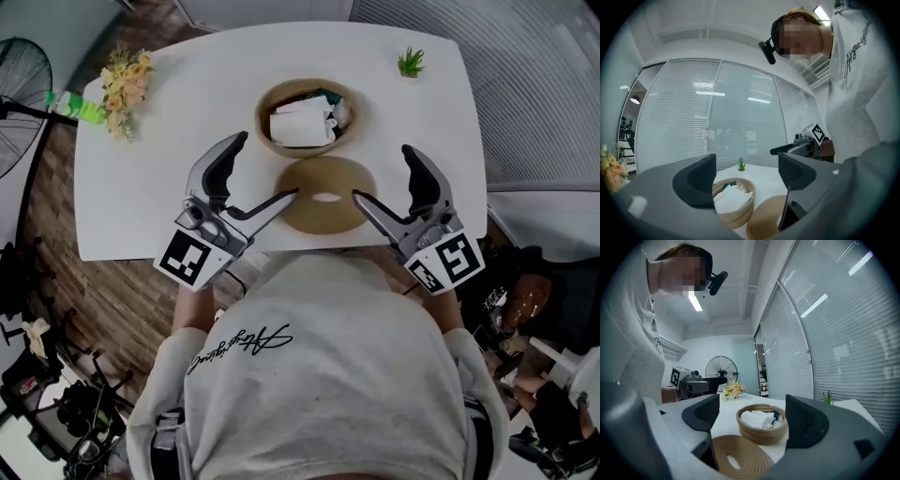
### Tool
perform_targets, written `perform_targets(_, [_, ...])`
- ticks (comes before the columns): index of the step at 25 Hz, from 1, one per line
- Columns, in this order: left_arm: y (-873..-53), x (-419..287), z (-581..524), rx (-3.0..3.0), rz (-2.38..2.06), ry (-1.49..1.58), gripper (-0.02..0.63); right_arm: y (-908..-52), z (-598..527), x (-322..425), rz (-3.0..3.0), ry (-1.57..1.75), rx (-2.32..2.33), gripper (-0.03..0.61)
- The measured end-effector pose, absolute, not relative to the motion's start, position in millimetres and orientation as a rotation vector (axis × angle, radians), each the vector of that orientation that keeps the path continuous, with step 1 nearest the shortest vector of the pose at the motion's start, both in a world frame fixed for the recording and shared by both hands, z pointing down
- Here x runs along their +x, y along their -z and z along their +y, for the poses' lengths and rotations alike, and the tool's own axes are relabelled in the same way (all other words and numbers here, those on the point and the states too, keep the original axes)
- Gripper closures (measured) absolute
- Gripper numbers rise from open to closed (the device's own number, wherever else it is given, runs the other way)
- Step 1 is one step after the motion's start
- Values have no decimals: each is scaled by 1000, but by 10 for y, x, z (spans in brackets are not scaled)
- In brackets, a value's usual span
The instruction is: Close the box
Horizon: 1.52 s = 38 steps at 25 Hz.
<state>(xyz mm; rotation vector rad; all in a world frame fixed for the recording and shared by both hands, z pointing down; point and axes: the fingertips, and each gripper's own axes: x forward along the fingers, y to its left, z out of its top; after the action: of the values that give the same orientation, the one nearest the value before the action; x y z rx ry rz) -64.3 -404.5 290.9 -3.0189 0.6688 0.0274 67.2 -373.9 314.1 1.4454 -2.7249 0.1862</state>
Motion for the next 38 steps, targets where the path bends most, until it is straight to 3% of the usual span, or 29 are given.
perform_targets(9, [-2990,-452,-4016,-3024,629,64,215,-3242,-3893,799,-2745,-179,1272,152])
perform_targets(20, [-3582,-467,-3822,-3132,524,246,198,-3992,-3772,904,-2662,-247,973,133])
perform_targets(38, [-4520,-524,-3546,-3155,279,643,132,-4955,-3331,743,-2497,-238,545,64])
